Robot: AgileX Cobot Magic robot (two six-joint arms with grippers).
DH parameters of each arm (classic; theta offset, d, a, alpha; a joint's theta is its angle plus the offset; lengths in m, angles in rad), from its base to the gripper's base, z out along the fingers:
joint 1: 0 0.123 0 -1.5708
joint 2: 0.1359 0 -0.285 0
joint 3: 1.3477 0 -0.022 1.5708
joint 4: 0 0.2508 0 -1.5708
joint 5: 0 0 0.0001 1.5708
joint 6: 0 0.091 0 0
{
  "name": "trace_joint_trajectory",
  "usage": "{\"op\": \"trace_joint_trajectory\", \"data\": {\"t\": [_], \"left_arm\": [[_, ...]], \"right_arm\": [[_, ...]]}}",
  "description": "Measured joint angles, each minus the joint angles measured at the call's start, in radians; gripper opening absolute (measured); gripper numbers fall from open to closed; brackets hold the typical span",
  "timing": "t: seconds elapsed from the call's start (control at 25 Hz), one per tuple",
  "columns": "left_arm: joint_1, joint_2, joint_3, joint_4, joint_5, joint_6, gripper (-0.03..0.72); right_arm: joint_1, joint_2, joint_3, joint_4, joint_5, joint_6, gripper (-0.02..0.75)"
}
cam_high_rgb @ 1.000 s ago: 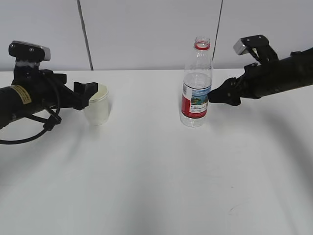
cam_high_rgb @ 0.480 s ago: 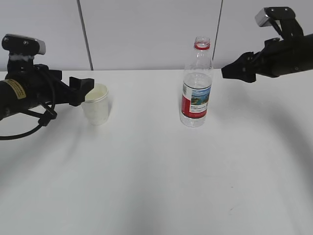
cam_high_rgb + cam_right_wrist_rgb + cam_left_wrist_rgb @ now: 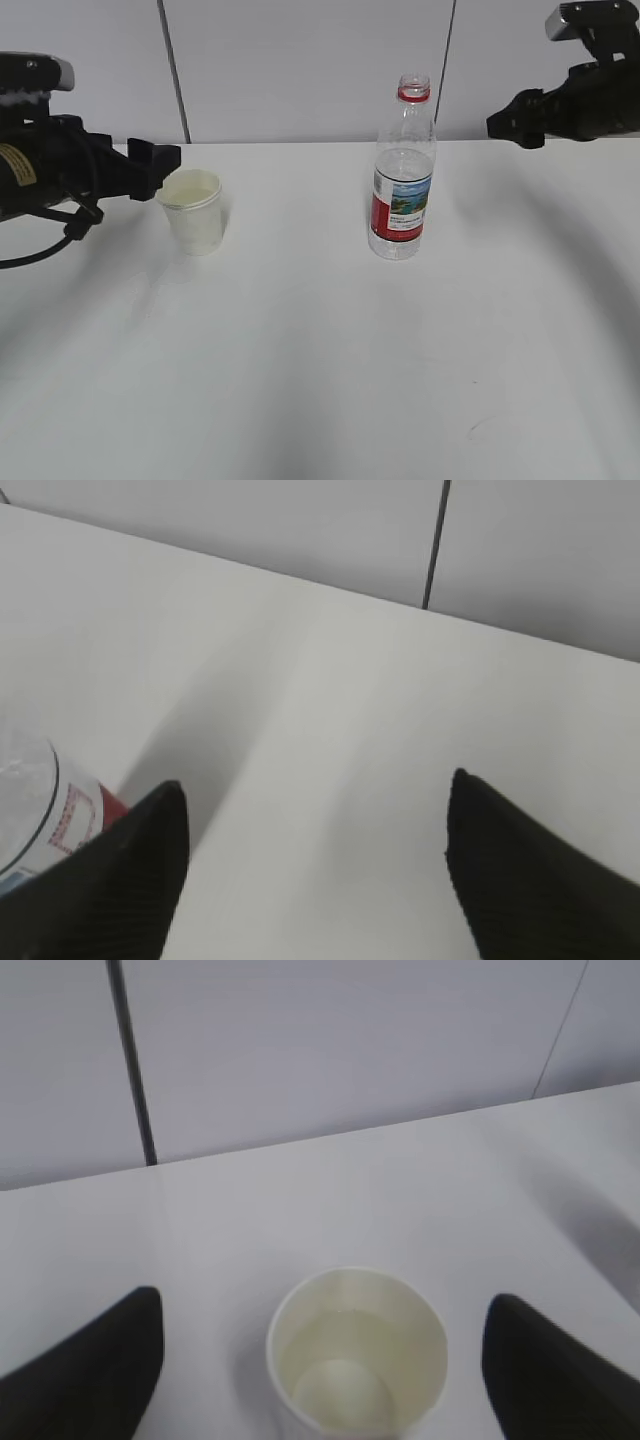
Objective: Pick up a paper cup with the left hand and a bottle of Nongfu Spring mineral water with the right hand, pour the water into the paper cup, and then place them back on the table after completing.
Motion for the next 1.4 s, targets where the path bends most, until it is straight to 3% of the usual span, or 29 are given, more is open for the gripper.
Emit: {"op": "trace_joint_trajectory", "data": {"t": [0.64,1.04,1.4], "left_arm": [[0.0,-0.142,-0.014,-0.183,0.432,-0.003,0.587],[0.0,-0.143,-0.286,-0.247,1.069,-0.003,0.57],[0.0,-0.143,-0.473,-0.3,1.475,0.019,0.517]], "right_arm": [[0.0,0.0,-0.099,0.0,0.028,0.096,0.592],[0.0,-0.002,-0.102,0.002,0.057,0.098,0.592],[0.0,-0.002,-0.102,0.002,0.083,0.098,0.592]]}}
